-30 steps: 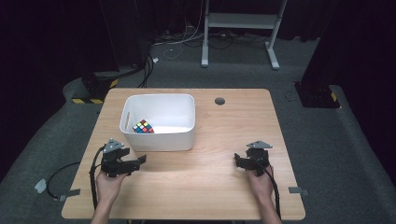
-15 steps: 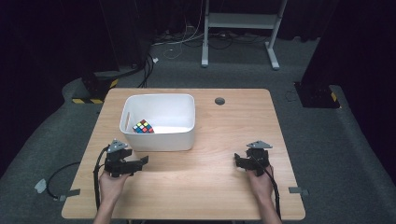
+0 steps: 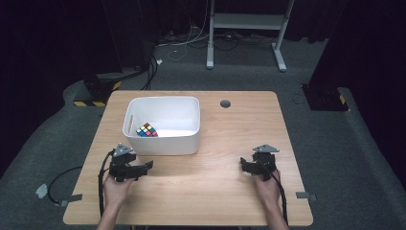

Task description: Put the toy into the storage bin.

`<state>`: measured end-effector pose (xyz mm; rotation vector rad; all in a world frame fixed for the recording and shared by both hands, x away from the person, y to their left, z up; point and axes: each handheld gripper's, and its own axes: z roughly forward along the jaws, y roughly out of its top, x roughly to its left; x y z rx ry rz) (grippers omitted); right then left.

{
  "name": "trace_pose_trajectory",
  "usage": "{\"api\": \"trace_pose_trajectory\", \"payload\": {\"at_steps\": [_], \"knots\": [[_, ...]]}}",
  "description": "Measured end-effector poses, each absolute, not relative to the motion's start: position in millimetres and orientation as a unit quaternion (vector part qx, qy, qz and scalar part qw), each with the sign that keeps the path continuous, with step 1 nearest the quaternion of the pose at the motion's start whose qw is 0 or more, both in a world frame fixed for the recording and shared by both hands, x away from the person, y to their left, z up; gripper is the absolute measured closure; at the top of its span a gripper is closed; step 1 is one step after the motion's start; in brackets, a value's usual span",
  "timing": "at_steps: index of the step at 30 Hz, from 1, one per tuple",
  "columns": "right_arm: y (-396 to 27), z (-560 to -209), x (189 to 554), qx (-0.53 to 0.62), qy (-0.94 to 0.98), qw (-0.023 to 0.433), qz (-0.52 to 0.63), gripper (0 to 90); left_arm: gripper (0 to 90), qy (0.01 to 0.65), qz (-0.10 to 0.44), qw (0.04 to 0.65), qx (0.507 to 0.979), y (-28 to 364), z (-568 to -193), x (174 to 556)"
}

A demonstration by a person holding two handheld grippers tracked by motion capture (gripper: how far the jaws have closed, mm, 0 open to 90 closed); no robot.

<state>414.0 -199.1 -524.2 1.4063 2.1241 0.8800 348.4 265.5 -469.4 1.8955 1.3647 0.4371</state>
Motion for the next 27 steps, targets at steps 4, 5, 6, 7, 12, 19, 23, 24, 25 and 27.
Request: {"api": "trace_pose_trajectory", "payload": {"at_steps": [4,5,6,7,12,19,23,24,25,27], "knots": [[-199,-524,414,0.509,0.769,0.221,0.318,19.3,20.6,0.531,0.174,0.37,0.742,264,-473,350],[-199,-524,414,0.509,0.769,0.221,0.318,19.3,20.6,0.531,0.174,0.37,0.742,264,-473,350],[-199,-524,414,0.509,0.769,0.221,0.318,19.4,20.6,0.532,0.172,0.369,0.742,263,-475,350],[-199,-524,414,0.509,0.769,0.221,0.318,19.3,20.6,0.533,0.171,0.367,0.743,263,-476,350],[-199,-524,414,0.509,0.769,0.221,0.318,19.3,20.7,0.535,0.171,0.364,0.743,263,-480,351],[-199,-524,414,0.509,0.768,0.221,0.318,19.3,20.8,0.54,0.174,0.358,0.742,261,-486,353],[-199,-524,414,0.509,0.768,0.221,0.318,19.3,20.8,0.533,0.181,0.35,0.748,257,-487,352],[-199,-524,414,0.509,0.768,0.221,0.318,19.3,20.8,0.532,0.181,0.348,0.75,256,-488,352],[-199,-524,414,0.509,0.768,0.221,0.318,19.3,20.8,0.532,0.181,0.348,0.75,256,-489,353],[-199,-524,414,0.509,0.768,0.221,0.318,19.3,20.8,0.534,0.179,0.348,0.75,256,-491,354]]}}
